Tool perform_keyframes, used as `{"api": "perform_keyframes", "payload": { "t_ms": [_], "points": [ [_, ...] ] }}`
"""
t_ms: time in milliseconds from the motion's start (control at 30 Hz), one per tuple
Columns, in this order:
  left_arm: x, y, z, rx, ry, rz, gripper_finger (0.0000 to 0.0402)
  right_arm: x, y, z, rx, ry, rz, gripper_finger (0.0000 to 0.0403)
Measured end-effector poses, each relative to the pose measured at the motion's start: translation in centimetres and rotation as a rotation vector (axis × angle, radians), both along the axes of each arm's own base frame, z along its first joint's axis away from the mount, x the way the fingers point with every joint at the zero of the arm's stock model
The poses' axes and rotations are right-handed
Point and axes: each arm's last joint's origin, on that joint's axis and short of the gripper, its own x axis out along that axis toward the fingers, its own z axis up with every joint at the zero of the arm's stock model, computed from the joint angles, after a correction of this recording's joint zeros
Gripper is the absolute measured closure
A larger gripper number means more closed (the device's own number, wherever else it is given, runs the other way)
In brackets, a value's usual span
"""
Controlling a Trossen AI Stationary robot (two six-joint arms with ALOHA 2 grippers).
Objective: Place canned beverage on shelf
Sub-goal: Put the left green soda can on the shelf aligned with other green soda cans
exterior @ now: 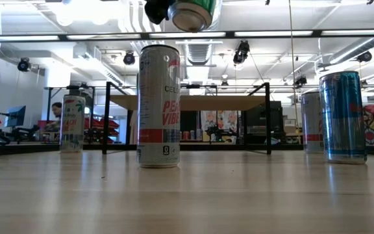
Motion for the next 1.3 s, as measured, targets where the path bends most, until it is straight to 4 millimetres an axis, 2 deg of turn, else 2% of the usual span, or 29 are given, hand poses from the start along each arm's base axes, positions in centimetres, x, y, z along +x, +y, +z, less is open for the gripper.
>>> {"api": "perform_keyframes", "payload": {
  "t_ms": [133, 367, 533, 667, 833, 1000, 1100, 1300],
  "points": [
    [0.0, 0.0, 0.0, -0.005, -0.001, 0.006, 0.0105, -0.1, 0.0, 0.0, -0.007, 0.003, 0.006, 0.0100],
    [0.0, -0.1, 0.0, -0.005, -0.001, 0.003, 0.0089, -0.1, 0.0, -0.1, -0.004, 0.006, 0.003, 0.0099],
    [-0.1, 0.0, 0.0, 0.009, -0.001, 0.038, 0.0100, 0.0, 0.0, 0.0, 0.014, 0.011, -0.023, 0.0079],
    [-0.3, 0.4, -0.4, 0.069, 0.041, 0.154, 0.0103, 0.0, -0.3, 0.7, 0.004, 0.008, -0.221, 0.0057],
    [-1.3, 1.3, -0.6, 0.103, 0.041, 0.294, 0.0104, -0.5, -0.8, 1.6, -0.003, -0.002, -0.484, 0.0052],
    [-4.1, 3.4, -1.4, 0.074, 0.026, 0.441, 0.0105, -1.6, -1.1, 3.1, -0.008, -0.057, -0.612, 0.0061],
    [-6.6, 5.7, -1.6, 0.028, -0.029, 0.584, 0.0103, -2.3, -1.0, 3.9, 0.003, -0.089, -0.649, 0.0067],
    [-11.3, 11.0, -3.0, 0.003, -0.114, 0.713, 0.0103, -1.9, -0.9, 2.8, 0.015, -0.141, -0.670, 0.0074]
  ]
}}
